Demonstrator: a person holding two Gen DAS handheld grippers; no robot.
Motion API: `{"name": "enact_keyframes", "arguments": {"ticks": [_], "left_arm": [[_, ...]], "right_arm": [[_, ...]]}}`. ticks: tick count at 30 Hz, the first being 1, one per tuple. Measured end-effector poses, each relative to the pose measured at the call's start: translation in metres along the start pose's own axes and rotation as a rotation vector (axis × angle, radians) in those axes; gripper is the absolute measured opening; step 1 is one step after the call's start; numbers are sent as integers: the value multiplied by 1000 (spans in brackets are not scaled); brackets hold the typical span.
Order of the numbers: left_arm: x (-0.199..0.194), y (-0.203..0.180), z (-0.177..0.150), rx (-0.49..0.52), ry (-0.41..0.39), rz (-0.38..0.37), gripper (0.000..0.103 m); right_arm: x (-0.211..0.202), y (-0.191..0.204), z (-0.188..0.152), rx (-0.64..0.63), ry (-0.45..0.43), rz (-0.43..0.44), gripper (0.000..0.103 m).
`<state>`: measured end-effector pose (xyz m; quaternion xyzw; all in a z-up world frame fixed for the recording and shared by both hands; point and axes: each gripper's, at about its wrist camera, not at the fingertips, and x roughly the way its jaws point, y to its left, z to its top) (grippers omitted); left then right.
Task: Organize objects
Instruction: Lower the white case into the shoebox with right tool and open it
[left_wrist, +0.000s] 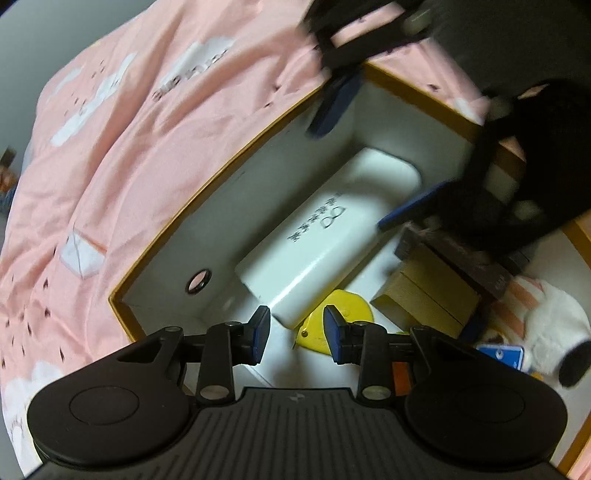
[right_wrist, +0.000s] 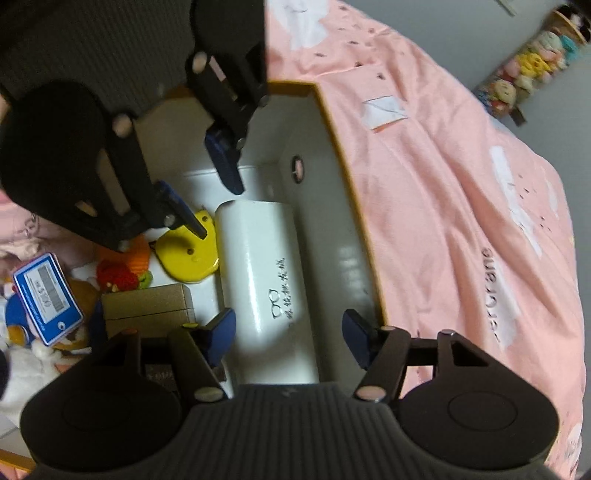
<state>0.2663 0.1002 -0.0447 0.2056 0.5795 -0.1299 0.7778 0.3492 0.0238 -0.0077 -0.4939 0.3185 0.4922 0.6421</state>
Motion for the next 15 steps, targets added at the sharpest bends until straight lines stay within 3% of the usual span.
{"name": "enact_keyframes", "arguments": {"ticks": [2,7,11,15], "left_arm": [[6,2,4,-34,37,3,40],[19,5,13,-93,84,2,44],[25,10,14,-161,88,1,45],[23,13,11,-196,66,-7,40]], "right_arm": [[-9,-2,-3,54,5,-6,57],[-13,-10,-10,234,37,96,44],[-3,-13,-15,345,64,151,24],[8,-11,-13,341,94,142,21]]}}
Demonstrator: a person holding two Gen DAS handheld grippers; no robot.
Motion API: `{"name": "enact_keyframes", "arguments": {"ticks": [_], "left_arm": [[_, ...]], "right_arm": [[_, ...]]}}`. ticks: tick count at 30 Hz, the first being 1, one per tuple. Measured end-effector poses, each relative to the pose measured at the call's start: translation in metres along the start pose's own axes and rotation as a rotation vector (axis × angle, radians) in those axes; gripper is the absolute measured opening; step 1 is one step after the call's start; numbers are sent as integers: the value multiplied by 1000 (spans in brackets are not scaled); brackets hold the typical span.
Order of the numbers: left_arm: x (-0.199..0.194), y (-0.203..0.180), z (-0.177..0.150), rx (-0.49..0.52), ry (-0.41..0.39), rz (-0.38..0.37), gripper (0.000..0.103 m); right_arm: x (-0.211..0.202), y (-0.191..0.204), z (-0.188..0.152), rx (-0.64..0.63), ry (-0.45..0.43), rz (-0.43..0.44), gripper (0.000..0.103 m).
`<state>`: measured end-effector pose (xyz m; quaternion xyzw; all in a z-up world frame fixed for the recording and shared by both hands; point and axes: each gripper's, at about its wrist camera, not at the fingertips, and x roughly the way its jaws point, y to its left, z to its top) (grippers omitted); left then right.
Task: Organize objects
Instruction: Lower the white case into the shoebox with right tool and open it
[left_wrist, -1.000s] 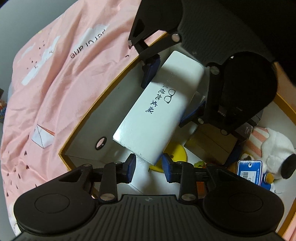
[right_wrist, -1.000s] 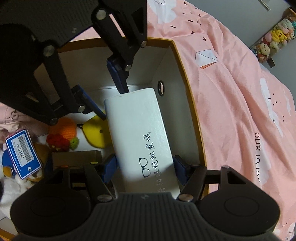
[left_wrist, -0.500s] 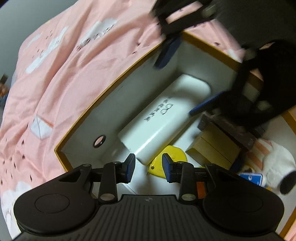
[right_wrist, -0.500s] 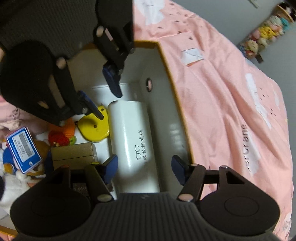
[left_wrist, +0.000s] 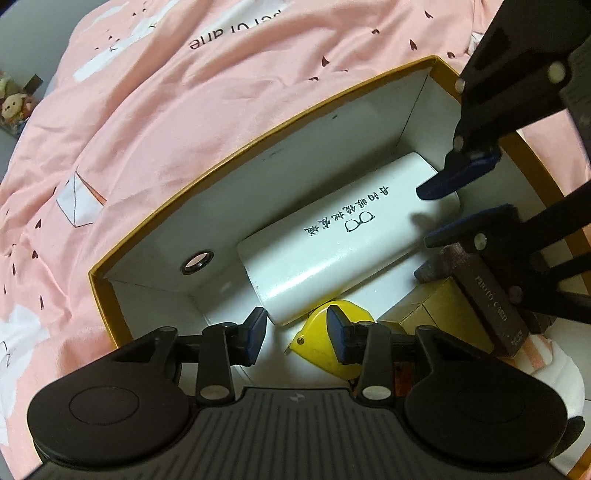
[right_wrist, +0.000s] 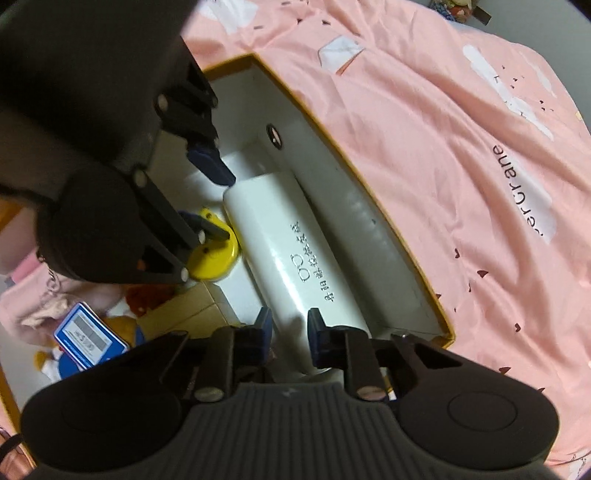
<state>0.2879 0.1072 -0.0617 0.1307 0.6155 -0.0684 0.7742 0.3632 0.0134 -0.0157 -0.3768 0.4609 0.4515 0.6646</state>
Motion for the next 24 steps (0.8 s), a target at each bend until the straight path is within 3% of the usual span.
{"name": "enact_keyframes", "arguments": {"ticks": [5,7,10,17,20,21,22,24], "left_arm": [[-1,5,0,-28,-8,-12,37],[0,8,1,-37,-5,-8,28],[0,9,-1,-31,-11,11,24],[-9,0,-14,51,-52,-12,26],[-10,-8,-22,106,-56,-58,26],[-9,-10,-23,113,-56,-50,26],[-8,-12,-24,117,-57,-28,26],[-7,-11,-25,109,-70,6,26]], "right_arm": [[9,-1,4,35,5,54,19],[10,-2,6,73,0,99,18],[12,1,6,102,-3,148,16],[29,-5,4,156,44,135,9],[35,-4,3,151,54,109,10],[35,-2,3,143,49,74,10],[36,0,4,128,47,26,0],[35,0,5,127,56,7,0]]}}
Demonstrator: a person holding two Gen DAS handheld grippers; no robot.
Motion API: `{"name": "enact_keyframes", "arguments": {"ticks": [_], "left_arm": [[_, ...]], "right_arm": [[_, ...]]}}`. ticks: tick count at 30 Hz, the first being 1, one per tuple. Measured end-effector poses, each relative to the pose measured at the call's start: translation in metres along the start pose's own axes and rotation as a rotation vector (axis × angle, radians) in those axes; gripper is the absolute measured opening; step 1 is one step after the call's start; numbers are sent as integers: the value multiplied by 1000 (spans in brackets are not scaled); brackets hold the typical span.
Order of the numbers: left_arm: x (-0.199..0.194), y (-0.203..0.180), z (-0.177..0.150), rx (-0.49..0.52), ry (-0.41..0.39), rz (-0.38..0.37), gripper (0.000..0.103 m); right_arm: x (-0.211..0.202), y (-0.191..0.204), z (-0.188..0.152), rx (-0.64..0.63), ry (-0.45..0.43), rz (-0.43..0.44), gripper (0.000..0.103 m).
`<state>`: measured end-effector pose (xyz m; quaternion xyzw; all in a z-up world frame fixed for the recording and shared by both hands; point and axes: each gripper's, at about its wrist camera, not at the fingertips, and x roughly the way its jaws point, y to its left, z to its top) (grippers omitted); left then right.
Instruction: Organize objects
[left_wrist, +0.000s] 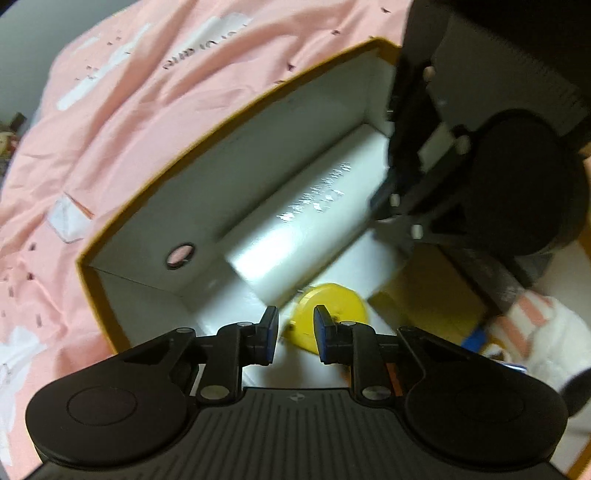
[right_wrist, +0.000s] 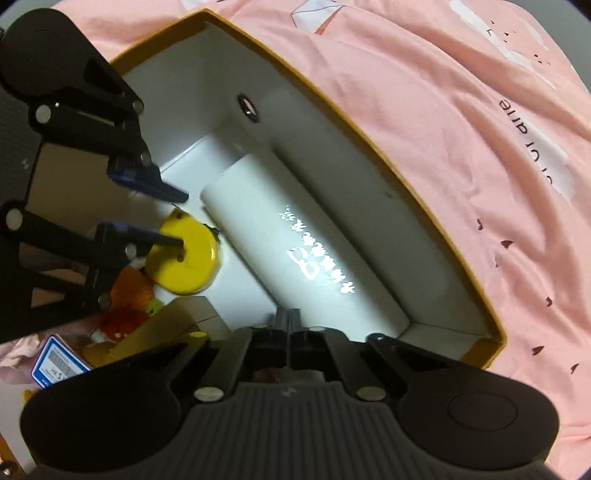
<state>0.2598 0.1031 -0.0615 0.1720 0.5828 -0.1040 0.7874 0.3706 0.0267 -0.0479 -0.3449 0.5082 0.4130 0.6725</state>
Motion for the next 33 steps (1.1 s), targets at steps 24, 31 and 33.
{"name": "enact_keyframes", "arguments": {"ticks": [24,31,33], "left_arm": [[-12,5,12,-122,-61,30,42],[-66,-13,-2,-148,-153,58,54],[-82,-19,-6,-157,-186,72,56]], "right_arm": [[-57,8,-20,-39,-108,-130,43],[-97,20,-35,-12,-187,-155,65],[-109,23,-40,4,-217,-159,69]]}}
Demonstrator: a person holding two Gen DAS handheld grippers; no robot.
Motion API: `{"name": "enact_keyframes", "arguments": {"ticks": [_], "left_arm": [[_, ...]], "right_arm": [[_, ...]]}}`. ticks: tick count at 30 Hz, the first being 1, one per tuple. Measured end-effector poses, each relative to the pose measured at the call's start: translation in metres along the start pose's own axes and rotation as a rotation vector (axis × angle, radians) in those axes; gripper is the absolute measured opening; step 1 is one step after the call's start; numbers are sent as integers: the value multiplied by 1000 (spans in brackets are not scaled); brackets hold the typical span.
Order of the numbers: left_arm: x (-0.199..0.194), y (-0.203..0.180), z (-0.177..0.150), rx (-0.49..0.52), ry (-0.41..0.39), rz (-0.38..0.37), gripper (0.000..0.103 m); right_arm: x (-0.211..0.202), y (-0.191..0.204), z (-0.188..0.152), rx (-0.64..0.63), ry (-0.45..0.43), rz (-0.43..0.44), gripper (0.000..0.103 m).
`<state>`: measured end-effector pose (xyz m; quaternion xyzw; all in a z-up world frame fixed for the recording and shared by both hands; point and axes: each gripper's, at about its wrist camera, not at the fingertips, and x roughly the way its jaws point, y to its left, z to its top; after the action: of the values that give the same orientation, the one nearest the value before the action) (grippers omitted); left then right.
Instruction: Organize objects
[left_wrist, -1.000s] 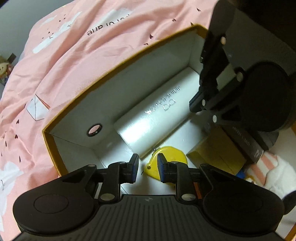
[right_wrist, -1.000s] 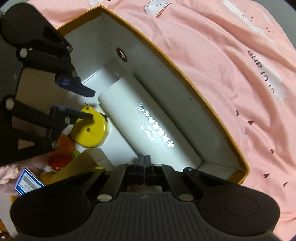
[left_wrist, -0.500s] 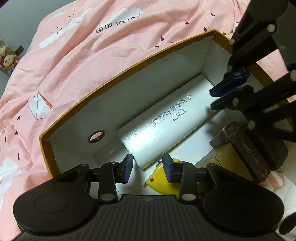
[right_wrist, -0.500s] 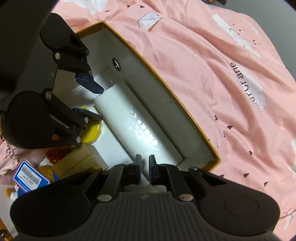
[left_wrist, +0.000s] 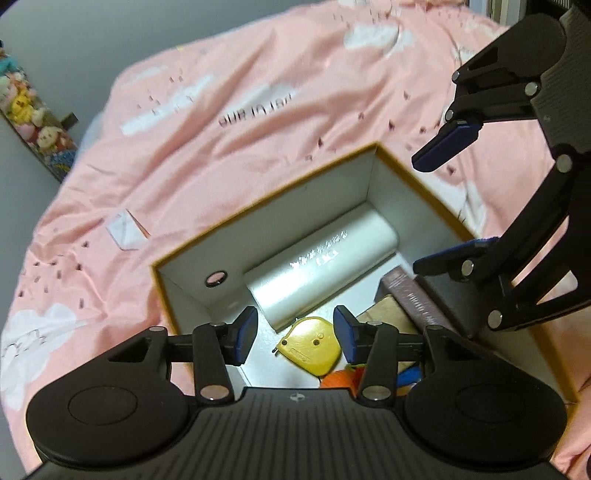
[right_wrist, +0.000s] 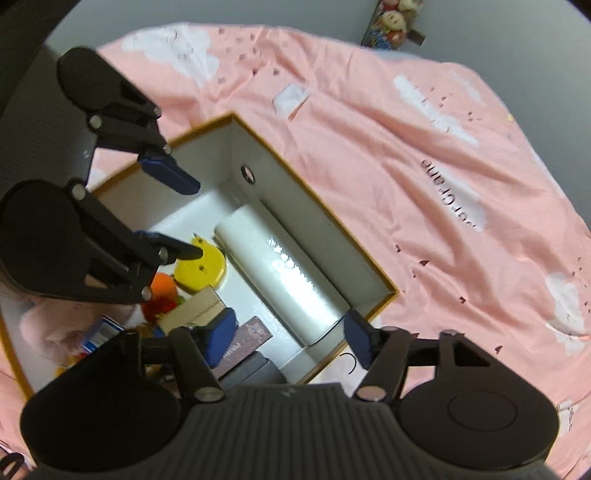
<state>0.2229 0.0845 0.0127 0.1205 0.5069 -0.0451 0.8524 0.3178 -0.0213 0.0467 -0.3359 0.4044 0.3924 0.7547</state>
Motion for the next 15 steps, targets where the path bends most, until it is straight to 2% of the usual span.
{"name": "enact_keyframes", "arguments": {"ticks": [2,4,7,10,12,15], "left_arm": [[-21,-3,-4,-15,-37,8,57],[-42,-6,-9,-36,-81,19,64],[-75,-9,-15,-62,-184,58,66],[-104,-10,-22,-105,-268,90,74],[-120,-9,-28,-149,-326,100,79],[-138,-13,-36,-201,-388,139,80]], "right_arm": [[-15,3,-3,24,-32,-5,75],[-34,5,-6,53,-73,-19,79],[-60,9,-12,119,-146,-47,83],[-89,16,-22,199,-242,-77,89],[-103,22,-30,230,-306,-99,89],[-123,38,-43,243,-408,-154,93]]}}
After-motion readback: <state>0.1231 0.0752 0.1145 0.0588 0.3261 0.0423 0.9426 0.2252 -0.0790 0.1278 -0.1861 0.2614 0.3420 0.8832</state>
